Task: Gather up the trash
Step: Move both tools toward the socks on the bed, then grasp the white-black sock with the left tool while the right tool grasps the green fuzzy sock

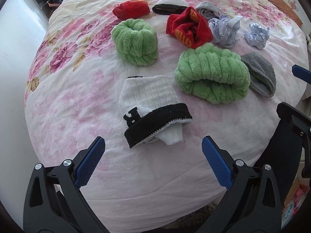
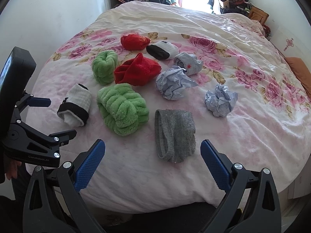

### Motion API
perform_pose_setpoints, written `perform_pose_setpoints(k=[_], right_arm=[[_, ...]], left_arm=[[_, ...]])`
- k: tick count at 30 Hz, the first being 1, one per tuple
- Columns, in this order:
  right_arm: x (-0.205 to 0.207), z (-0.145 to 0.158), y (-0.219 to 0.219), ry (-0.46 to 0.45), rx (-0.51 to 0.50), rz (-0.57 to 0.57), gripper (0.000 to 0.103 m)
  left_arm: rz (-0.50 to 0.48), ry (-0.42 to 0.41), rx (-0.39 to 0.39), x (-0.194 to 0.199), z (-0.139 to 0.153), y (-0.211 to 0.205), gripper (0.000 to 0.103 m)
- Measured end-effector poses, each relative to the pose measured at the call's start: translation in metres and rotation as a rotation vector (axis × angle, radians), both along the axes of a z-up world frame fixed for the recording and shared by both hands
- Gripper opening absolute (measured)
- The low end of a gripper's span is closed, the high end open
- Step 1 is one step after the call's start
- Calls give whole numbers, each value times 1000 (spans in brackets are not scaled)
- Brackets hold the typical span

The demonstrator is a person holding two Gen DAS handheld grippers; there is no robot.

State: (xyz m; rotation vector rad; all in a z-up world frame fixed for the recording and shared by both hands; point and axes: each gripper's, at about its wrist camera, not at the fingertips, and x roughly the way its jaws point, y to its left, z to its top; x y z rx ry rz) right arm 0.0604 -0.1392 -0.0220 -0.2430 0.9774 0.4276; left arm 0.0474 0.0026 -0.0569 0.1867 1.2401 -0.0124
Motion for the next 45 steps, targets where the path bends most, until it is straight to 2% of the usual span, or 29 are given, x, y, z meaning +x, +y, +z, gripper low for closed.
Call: perform_pose_setpoints(k=[5, 8, 10, 12, 13, 14, 17, 18, 23, 24, 25, 26, 27, 28, 30, 33, 35, 39, 41, 45], right_arm=[[7, -4, 10, 3, -11, 51, 94], [13, -8, 18, 16, -19, 74, 94], [19, -12, 23, 35, -19, 85, 94], [25, -15, 29, 49, -22, 91, 94], [27, -17, 33, 58, -24, 99, 94], [29, -18, 37, 64, -25, 112, 94], [35, -23, 51, 67, -44, 152, 94], [39, -25, 57, 71, -55, 170, 94], [61, -45, 80, 125, -99, 242, 93], [66, -51, 86, 138, -110, 257, 89], [69, -55, 90, 150, -115, 277, 71], [71, -59, 94, 168, -121, 296, 63], [74, -65, 98, 191, -131, 309, 61], [75, -68, 102, 192, -134, 318, 54], [69, -64, 107, 179, -149, 351, 47], [56, -45, 105, 137, -128, 369, 46], [48, -31, 96, 139, -68, 367, 46], [31, -16, 81, 141, -16, 338, 47], [21, -11, 68, 146, 25, 316, 47], [4, -3, 43, 121, 37, 242, 47]], left_arm=[[2, 25, 2, 8, -14, -1, 98], [-3, 31, 45, 21, -31, -3, 98], [-2, 21, 22, 27, -36, 0, 94], [25, 25, -49, 29, -34, 8, 71], [35, 21, -69, 30, -31, 11, 65], [34, 19, -70, 30, -30, 12, 54], [22, 24, -94, 31, -26, 17, 39], [21, 25, -103, 31, -25, 18, 37], [22, 35, -166, 35, -28, 33, 36], [26, 39, -182, 37, -29, 36, 36], [28, 41, -192, 38, -29, 38, 36], [30, 41, -205, 39, -30, 40, 37], [30, 40, -215, 40, -30, 42, 37], [32, 42, -225, 41, -31, 43, 37], [40, 38, -244, 40, -28, 47, 32], [29, 21, -244, 32, -18, 48, 31], [25, 9, -234, 25, -10, 51, 31], [5, -1, -223, 11, 6, 47, 31], [-15, -17, -209, 4, 15, 42, 31], [-56, -23, -191, -4, 24, 22, 31]])
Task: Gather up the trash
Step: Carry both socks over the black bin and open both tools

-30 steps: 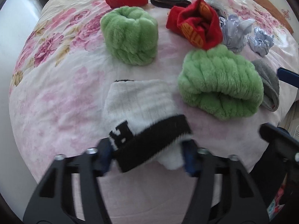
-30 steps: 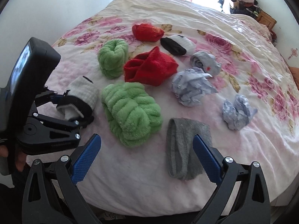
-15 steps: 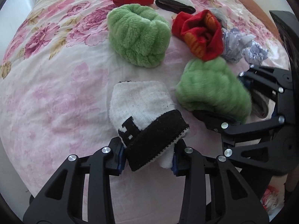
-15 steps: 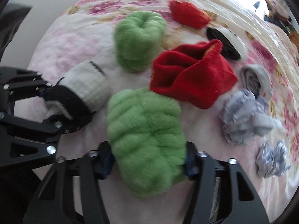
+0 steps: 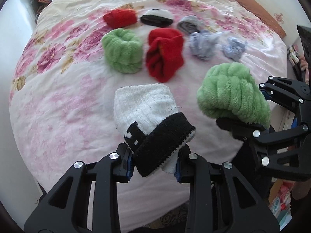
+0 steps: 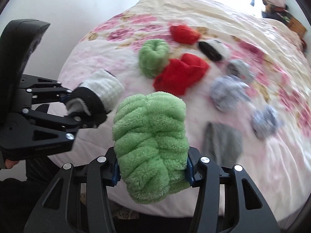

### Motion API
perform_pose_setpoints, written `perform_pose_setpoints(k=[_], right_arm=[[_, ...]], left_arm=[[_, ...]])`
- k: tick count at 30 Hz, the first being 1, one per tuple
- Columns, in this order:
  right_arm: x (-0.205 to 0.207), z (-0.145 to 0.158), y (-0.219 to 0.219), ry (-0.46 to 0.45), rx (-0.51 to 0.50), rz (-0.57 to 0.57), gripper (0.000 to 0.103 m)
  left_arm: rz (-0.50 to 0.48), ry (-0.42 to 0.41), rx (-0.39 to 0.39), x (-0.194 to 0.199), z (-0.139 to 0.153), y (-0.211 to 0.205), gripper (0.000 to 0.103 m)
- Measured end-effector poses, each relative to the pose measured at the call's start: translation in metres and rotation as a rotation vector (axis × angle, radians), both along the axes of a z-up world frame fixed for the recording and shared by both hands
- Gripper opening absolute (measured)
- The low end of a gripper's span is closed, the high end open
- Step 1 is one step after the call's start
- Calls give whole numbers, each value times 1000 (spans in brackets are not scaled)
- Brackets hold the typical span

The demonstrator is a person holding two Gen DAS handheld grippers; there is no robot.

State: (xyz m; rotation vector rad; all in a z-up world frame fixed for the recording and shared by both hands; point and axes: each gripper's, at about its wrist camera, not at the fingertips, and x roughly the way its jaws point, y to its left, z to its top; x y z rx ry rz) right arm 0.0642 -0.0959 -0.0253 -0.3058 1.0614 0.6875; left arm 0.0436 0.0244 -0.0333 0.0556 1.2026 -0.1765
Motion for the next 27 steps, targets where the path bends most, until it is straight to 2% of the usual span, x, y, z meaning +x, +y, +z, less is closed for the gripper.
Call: perform_pose_setpoints(k=[7, 12, 27], right_arm=[[-25, 20, -71, -49, 65, -199, 47], [-38, 17, -121, -47, 72, -331, 47], [-91, 20, -235, -75, 106, -620, 47]], left_arm=[[-91, -29, 16, -4, 16, -43, 31], [-195, -35, 19, -7, 19, -84, 32], [-535, -51, 63, -20, 14, -224, 32]])
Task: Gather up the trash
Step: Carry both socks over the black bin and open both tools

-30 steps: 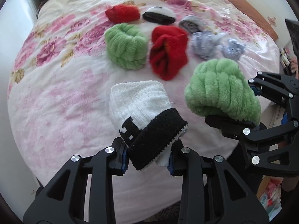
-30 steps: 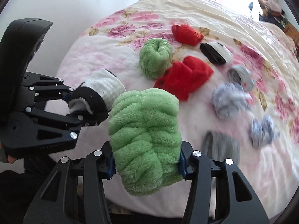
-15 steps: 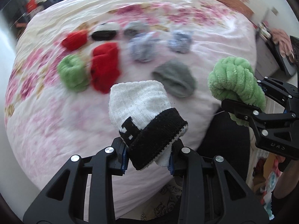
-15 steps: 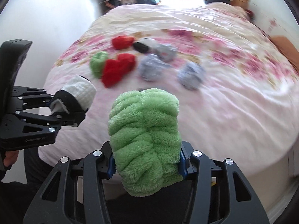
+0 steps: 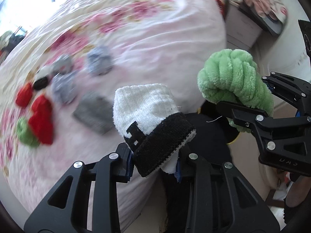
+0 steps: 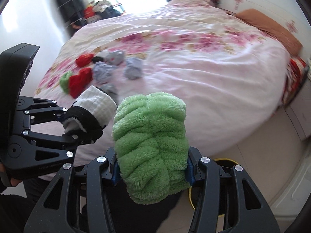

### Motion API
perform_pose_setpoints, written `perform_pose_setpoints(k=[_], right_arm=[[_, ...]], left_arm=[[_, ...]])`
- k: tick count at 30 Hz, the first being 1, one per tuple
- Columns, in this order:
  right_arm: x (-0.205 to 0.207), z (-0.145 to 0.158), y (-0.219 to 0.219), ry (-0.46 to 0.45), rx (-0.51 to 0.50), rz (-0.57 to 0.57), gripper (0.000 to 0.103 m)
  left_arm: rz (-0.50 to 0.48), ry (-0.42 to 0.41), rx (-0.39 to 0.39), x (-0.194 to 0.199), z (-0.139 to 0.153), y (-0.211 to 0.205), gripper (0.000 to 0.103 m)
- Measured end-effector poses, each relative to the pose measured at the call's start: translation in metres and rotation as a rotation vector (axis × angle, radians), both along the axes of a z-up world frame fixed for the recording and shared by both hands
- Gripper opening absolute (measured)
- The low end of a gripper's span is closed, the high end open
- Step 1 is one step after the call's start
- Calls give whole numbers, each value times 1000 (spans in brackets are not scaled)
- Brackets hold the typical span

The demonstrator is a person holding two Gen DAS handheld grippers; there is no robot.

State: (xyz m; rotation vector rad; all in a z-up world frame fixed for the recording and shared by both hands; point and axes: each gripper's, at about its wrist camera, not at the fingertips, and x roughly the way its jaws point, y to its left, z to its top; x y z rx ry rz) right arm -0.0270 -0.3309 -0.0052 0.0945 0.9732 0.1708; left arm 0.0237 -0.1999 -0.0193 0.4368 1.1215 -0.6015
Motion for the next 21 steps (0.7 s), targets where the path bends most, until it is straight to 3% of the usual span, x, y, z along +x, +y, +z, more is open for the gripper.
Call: perform_pose_setpoints(k=[13, 19, 20, 21], right_arm=[[-60, 17, -113, -19, -18, -304, 47], [-84, 18, -154, 8, -48, -403, 48], [-87, 16, -161, 17, -45, -415, 48], [-90, 12, -169, 28, -39, -431, 48]], left_arm=[[-227, 30, -17, -22, -13, -121, 32], [-379, 153, -33, -48, -47, -191, 34], [-393, 164, -31, -51, -51, -198, 44], [-405, 171, -12, -54, -58, -207, 69]])
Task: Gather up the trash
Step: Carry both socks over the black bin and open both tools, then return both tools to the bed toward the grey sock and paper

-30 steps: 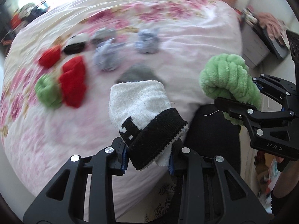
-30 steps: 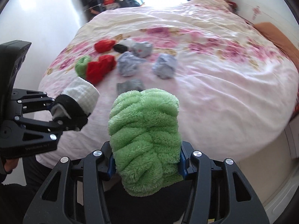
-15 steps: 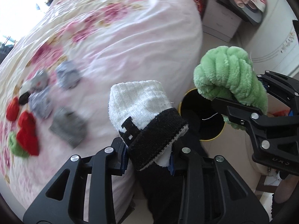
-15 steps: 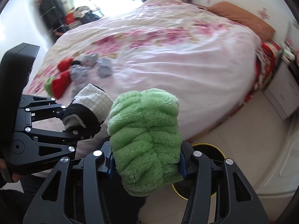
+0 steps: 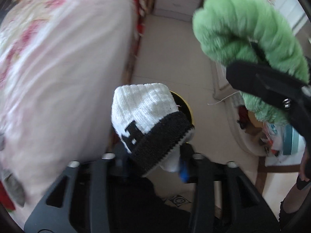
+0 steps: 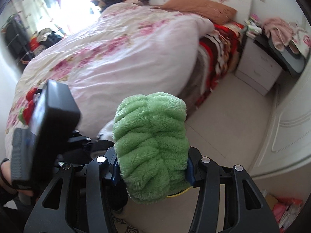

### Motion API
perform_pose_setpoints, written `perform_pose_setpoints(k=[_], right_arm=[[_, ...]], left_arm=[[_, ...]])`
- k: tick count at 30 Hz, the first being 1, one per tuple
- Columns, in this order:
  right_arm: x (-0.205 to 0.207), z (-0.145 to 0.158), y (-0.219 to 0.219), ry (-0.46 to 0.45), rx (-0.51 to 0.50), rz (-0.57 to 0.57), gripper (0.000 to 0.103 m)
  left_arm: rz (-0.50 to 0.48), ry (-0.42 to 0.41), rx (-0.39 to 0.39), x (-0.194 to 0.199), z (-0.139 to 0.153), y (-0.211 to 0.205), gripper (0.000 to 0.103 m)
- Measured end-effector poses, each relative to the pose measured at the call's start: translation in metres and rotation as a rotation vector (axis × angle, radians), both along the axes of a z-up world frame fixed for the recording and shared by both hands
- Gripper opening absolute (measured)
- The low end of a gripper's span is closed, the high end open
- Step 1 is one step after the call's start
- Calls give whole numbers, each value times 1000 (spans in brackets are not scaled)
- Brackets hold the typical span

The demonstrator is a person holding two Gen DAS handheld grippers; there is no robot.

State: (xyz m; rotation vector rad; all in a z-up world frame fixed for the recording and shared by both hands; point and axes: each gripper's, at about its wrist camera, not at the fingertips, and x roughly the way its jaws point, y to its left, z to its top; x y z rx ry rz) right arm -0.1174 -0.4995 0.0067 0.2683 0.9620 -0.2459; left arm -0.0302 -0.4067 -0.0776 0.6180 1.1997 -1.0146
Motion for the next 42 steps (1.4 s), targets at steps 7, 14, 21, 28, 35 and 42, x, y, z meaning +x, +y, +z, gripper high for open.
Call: perform_pose_setpoints(k=[7, 14, 21, 28, 35, 42], right_arm=[[-4, -31, -28, 68, 34, -60, 48], [13, -61, -35, 146, 50, -81, 68], [25, -81, -35, 191, 72, -79, 84], [53, -67, -11, 161, 60, 52, 84], [100, -45, 38, 124, 10, 261, 85], [140, -27, 90, 97, -52, 459, 85]], left_arm=[[6, -41, 87, 3, -13, -22, 92], [53, -70, 120, 15, -9, 0, 93], [181, -15, 98, 31, -2, 21, 93], [328, -68, 83, 40, 19, 55, 93], [564, -88, 68, 69, 37, 115, 93], [735, -105, 62, 77, 51, 162, 93]])
